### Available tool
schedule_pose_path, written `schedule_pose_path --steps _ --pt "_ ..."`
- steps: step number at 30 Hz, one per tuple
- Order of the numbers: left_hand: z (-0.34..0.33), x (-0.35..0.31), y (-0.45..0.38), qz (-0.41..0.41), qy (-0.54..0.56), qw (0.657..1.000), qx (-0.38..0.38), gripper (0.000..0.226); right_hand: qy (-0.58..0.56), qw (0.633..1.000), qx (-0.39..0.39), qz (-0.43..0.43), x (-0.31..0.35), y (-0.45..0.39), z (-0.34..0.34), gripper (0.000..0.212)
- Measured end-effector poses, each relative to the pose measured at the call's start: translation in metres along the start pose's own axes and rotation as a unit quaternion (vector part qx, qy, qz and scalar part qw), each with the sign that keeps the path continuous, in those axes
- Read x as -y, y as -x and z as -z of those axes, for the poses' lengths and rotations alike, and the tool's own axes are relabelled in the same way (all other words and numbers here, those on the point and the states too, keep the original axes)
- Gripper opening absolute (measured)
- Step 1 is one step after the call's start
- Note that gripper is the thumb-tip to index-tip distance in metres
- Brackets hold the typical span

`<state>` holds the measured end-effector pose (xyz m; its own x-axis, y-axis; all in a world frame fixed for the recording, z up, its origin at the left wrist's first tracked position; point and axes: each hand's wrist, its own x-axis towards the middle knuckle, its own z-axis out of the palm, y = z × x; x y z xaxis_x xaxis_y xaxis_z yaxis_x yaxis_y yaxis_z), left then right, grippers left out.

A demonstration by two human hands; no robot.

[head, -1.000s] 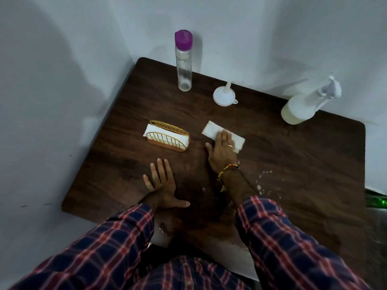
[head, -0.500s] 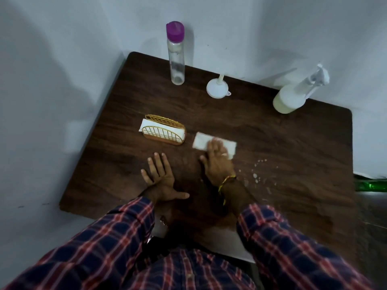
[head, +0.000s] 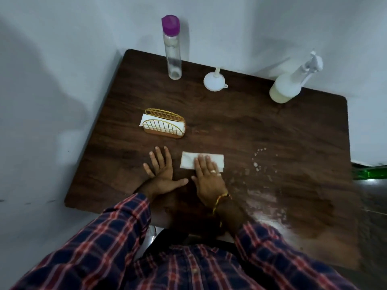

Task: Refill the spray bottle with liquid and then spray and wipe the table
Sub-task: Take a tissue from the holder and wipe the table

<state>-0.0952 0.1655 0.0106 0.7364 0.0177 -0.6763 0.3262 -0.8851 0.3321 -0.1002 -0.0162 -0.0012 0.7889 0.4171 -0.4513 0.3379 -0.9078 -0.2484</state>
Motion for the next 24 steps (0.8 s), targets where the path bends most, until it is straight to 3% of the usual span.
schedule_pose_path --steps 4,6,9,12,14,18,21,24 --pt "0.003 0.02 0.005 -0.057 0.076 0.995 -0.021 0.086 -0.038 0.993 -0.063 -0.091 -0.027 -0.002 0.008 0.064" --pt "0.002 0.02 0.004 -0.055 0.089 0.994 -0.027 0.077 -0.041 0.989 -0.034 -0.138 -0.032 -0.017 0.024 0.066" --pt "0.0 0.013 0.002 -0.026 0.063 0.996 -0.062 0.07 -0.004 0.996 -0.04 -0.076 0.002 -0.017 0.015 0.073" --pt "-0.007 0.009 0.011 -0.028 0.021 0.993 -0.112 0.062 0.021 1.0 -0.01 0.021 0.046 0.034 -0.025 0.07" --pt "-0.019 0.009 0.025 -0.05 -0.01 0.989 -0.136 0.06 0.004 1.0 0.024 0.008 0.046 0.059 -0.033 0.068" --pt "-0.047 0.014 0.042 -0.086 -0.06 0.985 -0.138 0.06 -0.033 0.991 -0.011 -0.127 0.013 0.034 -0.014 0.078" --pt "-0.056 0.014 0.046 -0.102 -0.05 0.981 -0.155 0.06 -0.007 0.993 -0.051 -0.106 0.023 0.026 -0.016 0.078" --pt "-0.056 0.02 0.047 -0.116 -0.041 0.979 -0.161 0.059 0.022 0.999 -0.021 -0.013 0.048 0.069 -0.05 0.069"
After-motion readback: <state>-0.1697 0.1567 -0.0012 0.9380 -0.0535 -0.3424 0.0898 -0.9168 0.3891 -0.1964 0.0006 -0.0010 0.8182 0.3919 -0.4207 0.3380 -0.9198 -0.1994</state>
